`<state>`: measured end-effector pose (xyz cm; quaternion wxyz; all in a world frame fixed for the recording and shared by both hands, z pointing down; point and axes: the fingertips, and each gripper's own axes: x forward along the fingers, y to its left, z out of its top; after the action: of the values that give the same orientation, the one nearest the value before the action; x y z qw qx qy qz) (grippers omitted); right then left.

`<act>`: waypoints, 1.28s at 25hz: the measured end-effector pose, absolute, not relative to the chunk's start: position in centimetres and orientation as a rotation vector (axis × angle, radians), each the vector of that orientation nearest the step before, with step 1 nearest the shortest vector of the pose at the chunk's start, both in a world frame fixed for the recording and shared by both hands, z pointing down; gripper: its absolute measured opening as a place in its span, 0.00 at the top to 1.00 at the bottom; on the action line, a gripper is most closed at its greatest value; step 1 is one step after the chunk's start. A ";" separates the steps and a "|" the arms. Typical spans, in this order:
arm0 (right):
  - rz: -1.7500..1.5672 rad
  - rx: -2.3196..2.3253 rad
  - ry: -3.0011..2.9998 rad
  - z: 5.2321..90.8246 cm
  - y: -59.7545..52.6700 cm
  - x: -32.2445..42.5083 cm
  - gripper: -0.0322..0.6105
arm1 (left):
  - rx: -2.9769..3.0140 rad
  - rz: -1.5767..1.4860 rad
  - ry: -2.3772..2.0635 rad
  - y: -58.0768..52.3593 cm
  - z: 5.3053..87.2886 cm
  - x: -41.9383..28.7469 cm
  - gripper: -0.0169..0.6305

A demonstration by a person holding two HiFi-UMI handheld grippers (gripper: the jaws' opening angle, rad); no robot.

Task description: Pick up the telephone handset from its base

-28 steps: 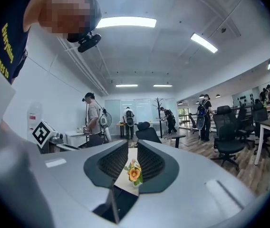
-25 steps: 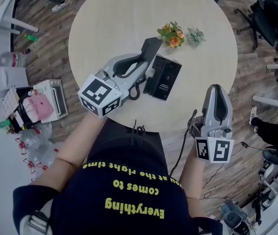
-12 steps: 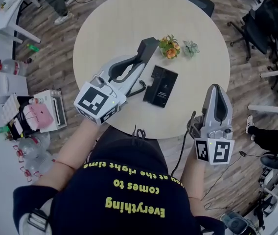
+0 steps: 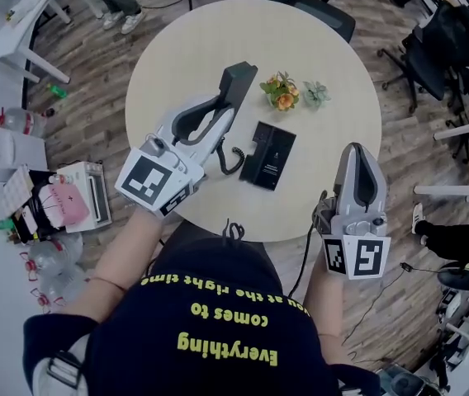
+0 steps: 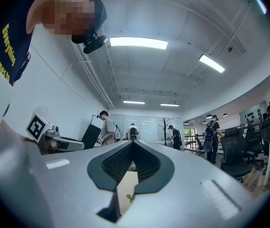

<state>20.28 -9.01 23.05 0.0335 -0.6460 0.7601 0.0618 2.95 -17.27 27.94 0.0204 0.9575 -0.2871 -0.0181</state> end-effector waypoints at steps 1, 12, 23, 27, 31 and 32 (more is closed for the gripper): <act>0.191 -1.989 2.338 23.0 -9.0 20.3 0.93 | 2.974 -0.063 -0.900 -17.3 27.8 2.8 0.86; 0.171 -2.012 2.337 23.2 -9.1 20.5 0.93 | 2.970 -0.094 -0.951 -17.5 27.6 2.2 0.86; 0.115 -2.048 2.338 24.3 -9.6 21.1 0.93 | 2.973 -0.103 -0.967 -17.7 27.6 2.3 0.86; 0.111 -2.042 2.343 24.4 -9.7 21.0 0.93 | 2.973 -0.103 -0.971 -17.5 27.6 2.4 0.86; 0.108 -2.043 2.339 24.5 -9.8 21.0 0.93 | 2.975 -0.100 -0.972 -17.5 27.7 2.4 0.86; 0.107 -2.043 2.340 24.5 -9.8 21.0 0.93 | 2.974 -0.100 -0.974 -17.5 27.6 2.3 0.86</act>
<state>20.97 -9.77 24.52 0.0170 -0.6572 0.7528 0.0343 2.32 -17.51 27.65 0.0051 0.9498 -0.3111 -0.0319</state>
